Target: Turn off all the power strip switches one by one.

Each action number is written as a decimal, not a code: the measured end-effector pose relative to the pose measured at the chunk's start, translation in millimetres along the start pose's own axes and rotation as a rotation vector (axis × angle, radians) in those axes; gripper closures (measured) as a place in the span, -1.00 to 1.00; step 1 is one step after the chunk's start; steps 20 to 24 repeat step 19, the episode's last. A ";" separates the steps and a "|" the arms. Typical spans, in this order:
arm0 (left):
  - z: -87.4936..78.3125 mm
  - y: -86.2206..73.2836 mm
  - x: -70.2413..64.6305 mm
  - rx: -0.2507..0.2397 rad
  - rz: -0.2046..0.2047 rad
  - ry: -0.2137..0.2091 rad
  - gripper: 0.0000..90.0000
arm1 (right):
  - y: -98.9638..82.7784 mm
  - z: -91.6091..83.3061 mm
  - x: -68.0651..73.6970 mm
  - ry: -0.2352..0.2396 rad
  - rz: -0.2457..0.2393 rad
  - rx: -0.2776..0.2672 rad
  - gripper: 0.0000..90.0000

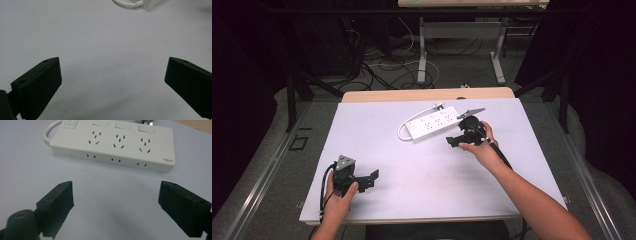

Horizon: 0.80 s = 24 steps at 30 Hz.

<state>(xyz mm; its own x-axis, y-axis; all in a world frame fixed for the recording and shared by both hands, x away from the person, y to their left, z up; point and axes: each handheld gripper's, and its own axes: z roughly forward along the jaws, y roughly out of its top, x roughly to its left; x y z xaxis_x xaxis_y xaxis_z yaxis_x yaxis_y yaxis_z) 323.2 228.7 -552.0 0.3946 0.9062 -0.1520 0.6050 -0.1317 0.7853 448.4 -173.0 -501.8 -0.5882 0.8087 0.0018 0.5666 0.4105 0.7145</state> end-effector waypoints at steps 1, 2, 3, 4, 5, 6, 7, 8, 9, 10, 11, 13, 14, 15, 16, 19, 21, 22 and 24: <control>-0.8 0.3 0.3 0.007 0.004 -0.002 -0.98 | -3.3 -1.7 2.0 0.001 -0.002 -0.002 -0.83; -0.9 0.2 0.3 0.006 0.002 -0.005 -0.98 | -6.1 -3.8 3.6 0.003 -0.001 -0.002 -0.86; -0.5 -0.2 0.3 -0.002 -0.001 -0.002 -0.98 | -10.0 -5.9 5.1 0.005 -0.001 -0.008 -0.89; -0.5 -0.2 0.6 -0.001 0.000 -0.002 -0.98 | -13.8 -7.4 6.0 0.007 -0.005 -0.012 -0.91; -0.8 -0.2 0.7 -0.001 -0.001 0.000 -0.98 | -17.1 -9.0 6.9 0.011 -0.002 -0.016 -0.94; -1.1 -0.1 0.6 0.000 -0.001 -0.002 -0.98 | -21.6 -11.1 7.8 0.013 0.002 -0.020 -0.96; -1.1 -0.1 0.6 -0.003 0.001 -0.003 -0.98 | -25.8 -13.0 8.9 0.021 0.013 -0.024 -0.99; -1.2 -0.2 0.5 -0.004 0.003 -0.001 -0.98 | -29.5 -14.1 9.7 0.022 0.018 -0.028 -1.00; -1.9 0.1 0.6 0.007 0.005 -0.004 -0.98 | -34.1 -15.5 10.5 0.023 0.020 -0.026 -1.00; -1.9 0.1 0.7 0.009 0.011 -0.004 -0.99 | -37.3 -16.5 10.8 0.020 0.017 -0.027 -1.00; -2.0 0.1 0.4 0.009 0.011 -0.005 -0.99 | -41.3 -17.5 11.1 0.028 0.020 -0.029 -1.00; -2.1 0.1 0.2 0.008 0.012 -0.005 -0.99 | -47.9 -18.4 11.2 0.023 0.030 -0.037 -1.00; -2.2 0.1 0.3 0.008 0.013 -0.005 -0.99 | -51.2 -18.7 11.0 0.025 0.034 -0.043 -1.00; -2.1 0.1 0.4 0.008 0.012 -0.004 -0.99 | -54.1 -19.3 11.1 0.028 0.045 -0.044 -1.00; -2.3 0.1 0.8 0.012 0.017 -0.004 -0.99 | -56.9 -19.9 11.1 0.028 0.051 -0.049 -1.00; -2.3 -0.1 0.5 0.017 0.010 -0.008 -0.99 | -63.6 -22.2 11.2 0.023 0.054 -0.063 -1.00; -2.3 -0.1 0.5 0.017 0.010 -0.008 -0.99 | -63.6 -22.2 11.2 0.023 0.054 -0.063 -1.00; -2.3 -0.1 0.5 0.017 0.010 -0.008 -0.99 | -63.6 -22.2 11.2 0.023 0.054 -0.063 -1.00; -2.3 -0.1 0.5 0.017 0.010 -0.008 -0.99 | -63.6 -22.2 11.2 0.023 0.054 -0.063 -1.00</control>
